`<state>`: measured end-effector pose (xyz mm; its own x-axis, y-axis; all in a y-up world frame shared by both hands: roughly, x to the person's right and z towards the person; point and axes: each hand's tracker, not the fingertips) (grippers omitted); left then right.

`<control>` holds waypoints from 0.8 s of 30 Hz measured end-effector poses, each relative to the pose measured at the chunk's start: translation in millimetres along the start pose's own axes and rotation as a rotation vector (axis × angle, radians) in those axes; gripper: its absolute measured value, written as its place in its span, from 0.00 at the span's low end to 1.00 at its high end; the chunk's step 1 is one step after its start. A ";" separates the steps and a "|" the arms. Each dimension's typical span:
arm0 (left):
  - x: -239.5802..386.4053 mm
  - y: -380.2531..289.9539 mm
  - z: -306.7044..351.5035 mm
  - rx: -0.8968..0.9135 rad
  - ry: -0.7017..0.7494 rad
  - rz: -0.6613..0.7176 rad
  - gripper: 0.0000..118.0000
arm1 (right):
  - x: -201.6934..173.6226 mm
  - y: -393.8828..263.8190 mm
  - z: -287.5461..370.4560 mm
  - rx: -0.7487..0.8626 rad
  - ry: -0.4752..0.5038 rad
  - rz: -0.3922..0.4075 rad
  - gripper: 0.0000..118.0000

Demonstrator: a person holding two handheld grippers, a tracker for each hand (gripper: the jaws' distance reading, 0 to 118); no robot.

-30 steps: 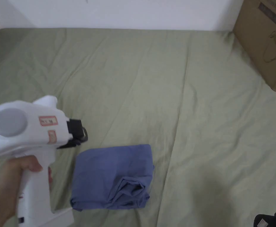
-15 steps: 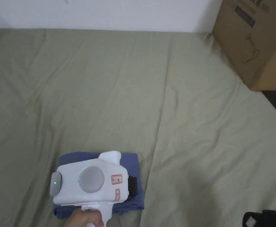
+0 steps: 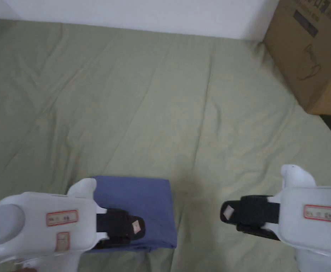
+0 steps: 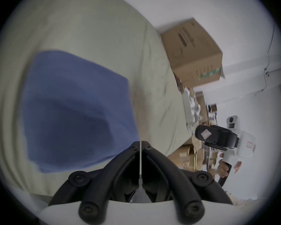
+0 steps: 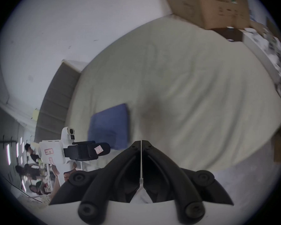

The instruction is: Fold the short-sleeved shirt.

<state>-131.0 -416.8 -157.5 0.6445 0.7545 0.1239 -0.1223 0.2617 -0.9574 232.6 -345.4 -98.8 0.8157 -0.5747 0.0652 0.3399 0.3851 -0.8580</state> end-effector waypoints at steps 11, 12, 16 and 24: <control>-85.5 27.8 89.3 0.227 0.043 0.235 0.01 | 14.8 2.3 -178.4 -0.283 -0.008 -0.101 0.00; -87.5 30.3 88.4 0.226 0.044 0.241 0.01 | 23.5 -0.3 -182.7 -0.280 0.014 -0.122 0.00; -98.7 46.9 76.8 0.175 0.038 0.258 0.01 | 40.1 -0.4 -176.2 -0.271 0.105 -0.231 0.00; -107.8 69.2 15.8 0.019 -0.120 0.289 0.80 | 51.8 -3.2 -167.5 -0.259 0.095 -0.201 0.00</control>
<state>-220.8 -470.5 -232.9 0.4871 0.8648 -0.1215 -0.3021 0.0363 -0.9526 195.4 -497.4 -178.1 0.6929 -0.6901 0.2091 0.3494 0.0676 -0.9345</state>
